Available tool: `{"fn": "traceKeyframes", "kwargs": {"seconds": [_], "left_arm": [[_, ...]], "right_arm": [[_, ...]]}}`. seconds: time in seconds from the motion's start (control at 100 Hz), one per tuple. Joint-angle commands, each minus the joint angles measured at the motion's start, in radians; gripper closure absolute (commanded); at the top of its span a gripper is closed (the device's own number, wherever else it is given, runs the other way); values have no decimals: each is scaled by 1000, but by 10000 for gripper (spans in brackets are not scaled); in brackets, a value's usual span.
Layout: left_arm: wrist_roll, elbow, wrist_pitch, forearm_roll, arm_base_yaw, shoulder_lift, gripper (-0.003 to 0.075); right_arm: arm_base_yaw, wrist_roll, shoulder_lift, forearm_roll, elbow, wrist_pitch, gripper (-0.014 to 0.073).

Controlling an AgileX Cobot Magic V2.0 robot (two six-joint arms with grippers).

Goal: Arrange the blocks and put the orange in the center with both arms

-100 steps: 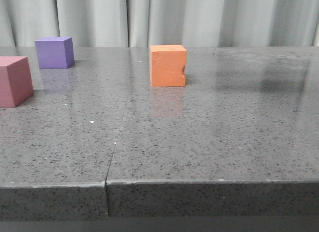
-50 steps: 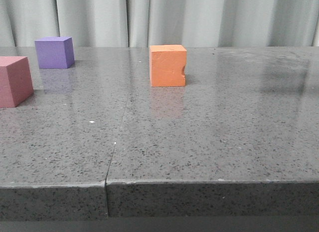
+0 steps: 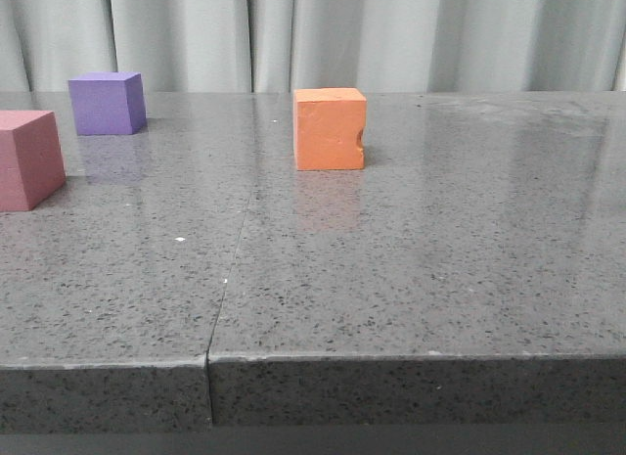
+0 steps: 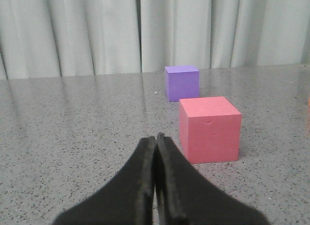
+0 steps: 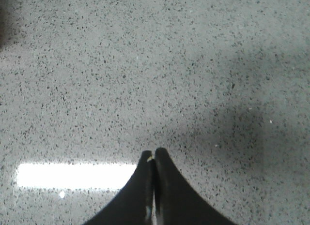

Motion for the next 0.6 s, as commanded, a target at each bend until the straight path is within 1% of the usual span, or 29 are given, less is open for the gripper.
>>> {"fn": "traceKeyframes", "kwargs": {"seconds": [0.0, 0.24, 0.43, 0.59], "left_arm": [[-2, 41, -84, -5, 2, -29, 741], [-2, 41, -84, -5, 2, -29, 741], [-2, 41, -84, -5, 2, -29, 741], [-2, 41, -84, -5, 2, -29, 741]], "right_arm": [[-5, -14, -106, 6, 52, -105, 611], [-5, -14, -347, 6, 238, -244, 611], [-5, -14, -581, 2, 376, -382, 611], [-5, -14, -767, -13, 480, -414, 611]]}}
